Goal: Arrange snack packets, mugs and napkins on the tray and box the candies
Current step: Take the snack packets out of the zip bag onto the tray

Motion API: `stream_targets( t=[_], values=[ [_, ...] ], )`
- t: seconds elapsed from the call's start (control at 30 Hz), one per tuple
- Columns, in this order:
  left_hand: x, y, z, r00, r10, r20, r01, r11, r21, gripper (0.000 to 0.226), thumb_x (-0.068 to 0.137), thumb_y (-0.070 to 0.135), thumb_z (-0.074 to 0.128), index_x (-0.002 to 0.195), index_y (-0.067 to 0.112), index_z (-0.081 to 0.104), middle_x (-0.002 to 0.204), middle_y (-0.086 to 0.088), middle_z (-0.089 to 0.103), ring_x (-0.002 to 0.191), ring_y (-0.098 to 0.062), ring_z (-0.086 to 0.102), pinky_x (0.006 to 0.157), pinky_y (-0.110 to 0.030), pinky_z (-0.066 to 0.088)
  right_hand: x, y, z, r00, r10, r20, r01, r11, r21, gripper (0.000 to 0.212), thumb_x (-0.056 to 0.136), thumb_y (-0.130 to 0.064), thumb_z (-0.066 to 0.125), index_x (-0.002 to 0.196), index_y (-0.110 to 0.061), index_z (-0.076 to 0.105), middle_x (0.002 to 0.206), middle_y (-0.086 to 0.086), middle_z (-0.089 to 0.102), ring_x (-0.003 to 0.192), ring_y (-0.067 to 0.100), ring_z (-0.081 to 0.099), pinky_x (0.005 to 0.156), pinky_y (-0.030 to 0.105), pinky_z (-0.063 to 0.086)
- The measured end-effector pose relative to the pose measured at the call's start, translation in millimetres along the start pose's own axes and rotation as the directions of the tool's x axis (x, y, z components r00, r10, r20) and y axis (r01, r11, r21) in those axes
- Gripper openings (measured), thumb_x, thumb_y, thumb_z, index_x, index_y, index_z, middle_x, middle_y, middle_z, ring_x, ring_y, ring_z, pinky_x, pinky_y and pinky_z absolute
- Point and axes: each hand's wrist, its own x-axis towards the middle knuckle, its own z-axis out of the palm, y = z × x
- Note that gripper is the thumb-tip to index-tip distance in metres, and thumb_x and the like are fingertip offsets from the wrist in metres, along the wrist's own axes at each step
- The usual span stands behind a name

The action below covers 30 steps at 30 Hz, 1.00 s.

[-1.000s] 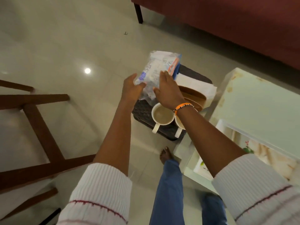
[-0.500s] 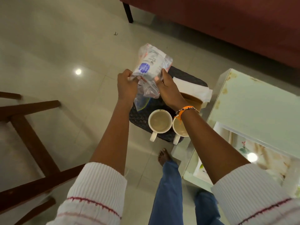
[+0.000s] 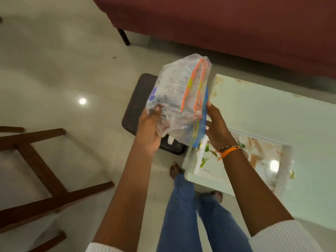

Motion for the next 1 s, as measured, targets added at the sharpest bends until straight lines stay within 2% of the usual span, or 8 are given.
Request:
stream_targets(
  t=[0.07, 0.17, 0.33, 0.47, 0.57, 0.7, 0.8, 1.0],
  values=[
    [-18, -40, 14, 0.990, -0.137, 0.031, 0.138, 0.990, -0.039, 0.023, 0.096, 0.010, 0.041, 0.113, 0.014, 0.055, 0.097, -0.002, 0.067, 0.086, -0.015, 0.066, 0.068, -0.030, 0.058, -22, 8, -43, 0.990, 0.110, 0.084, -0.126, 0.965, 0.230, 0.040, 0.097, -0.036, 0.038, 0.128, -0.014, 0.052, 0.116, 0.005, 0.064, 0.107, 0.021, 0.061, 0.103, 0.040, 0.046],
    [-49, -101, 30, 0.955, -0.245, 0.165, 0.224, 0.965, 0.139, 0.026, 0.093, 0.011, 0.047, 0.115, 0.020, 0.056, 0.109, -0.004, 0.067, 0.099, -0.019, 0.065, 0.082, -0.037, 0.056, -56, 20, -110, 0.996, 0.074, 0.058, -0.090, 0.935, 0.344, 0.027, 0.097, -0.018, 0.035, 0.105, -0.015, 0.061, 0.083, -0.003, 0.076, 0.079, 0.012, 0.071, 0.081, 0.028, 0.058],
    [-78, -153, 35, 0.918, -0.282, 0.279, 0.087, 0.828, 0.553, 0.081, 0.080, -0.013, 0.058, 0.138, 0.031, 0.023, 0.143, -0.002, 0.037, 0.128, -0.026, 0.046, 0.098, -0.046, 0.046, -99, 38, -186, 0.976, -0.046, -0.211, 0.030, 0.997, -0.077, 0.036, 0.086, 0.013, 0.037, 0.089, -0.015, 0.059, 0.054, -0.014, 0.066, 0.048, -0.002, 0.058, 0.047, 0.013, 0.048],
    [-102, -189, 48, 0.757, -0.575, 0.310, 0.302, 0.728, 0.615, 0.086, 0.079, -0.004, 0.057, 0.143, 0.040, 0.021, 0.136, 0.004, 0.047, 0.123, -0.018, 0.050, 0.097, -0.049, 0.046, -122, 62, -220, 0.951, -0.040, -0.308, -0.020, 0.981, -0.191, 0.022, 0.086, 0.009, 0.045, 0.089, -0.009, 0.058, 0.064, 0.004, 0.052, 0.042, -0.002, 0.053, 0.045, 0.015, 0.044],
    [-113, -206, 52, 0.817, -0.542, 0.198, 0.359, 0.746, 0.561, 0.058, 0.089, 0.001, 0.044, 0.140, 0.027, 0.035, 0.129, 0.003, 0.054, 0.117, -0.010, 0.054, 0.084, -0.031, 0.052, -132, 73, -230, 0.935, -0.033, -0.354, -0.040, 0.979, -0.198, 0.023, 0.087, 0.008, 0.046, 0.106, 0.004, 0.060, 0.081, 0.015, 0.055, 0.052, 0.012, 0.053, 0.053, 0.023, 0.042],
    [-115, -214, 45, 0.877, -0.478, -0.036, 0.430, 0.751, 0.502, 0.044, 0.096, 0.007, 0.030, 0.134, 0.024, 0.046, 0.146, -0.001, 0.041, 0.131, -0.028, 0.041, 0.099, -0.051, 0.040, -144, 78, -234, 0.931, -0.100, -0.351, 0.033, 0.981, -0.191, 0.021, 0.089, 0.007, 0.045, 0.104, 0.005, 0.059, 0.082, 0.014, 0.054, 0.058, 0.015, 0.046, 0.056, 0.023, 0.041],
    [-124, -212, 53, 0.882, -0.468, -0.062, 0.413, 0.703, 0.579, 0.037, 0.096, 0.032, 0.034, 0.128, 0.024, 0.052, 0.134, 0.003, 0.052, 0.127, -0.024, 0.045, 0.095, -0.043, 0.041, -143, 78, -230, 0.944, -0.107, -0.313, 0.057, 0.985, -0.165, 0.020, 0.094, 0.001, 0.042, 0.090, -0.012, 0.057, 0.069, 0.004, 0.049, 0.058, 0.013, 0.043, 0.055, 0.021, 0.041],
    [-142, -222, 108, 0.900, -0.404, 0.162, 0.151, 0.639, 0.754, 0.020, 0.091, 0.042, 0.047, 0.100, 0.031, 0.061, 0.107, 0.008, 0.062, 0.101, -0.012, 0.057, 0.077, -0.024, 0.048, -142, 90, -205, 0.990, -0.140, -0.033, 0.108, 0.873, -0.476, 0.004, 0.095, 0.001, 0.038, 0.099, 0.000, 0.037, 0.082, 0.008, 0.041, 0.076, 0.018, 0.040, 0.066, 0.035, 0.040]
  ],
)
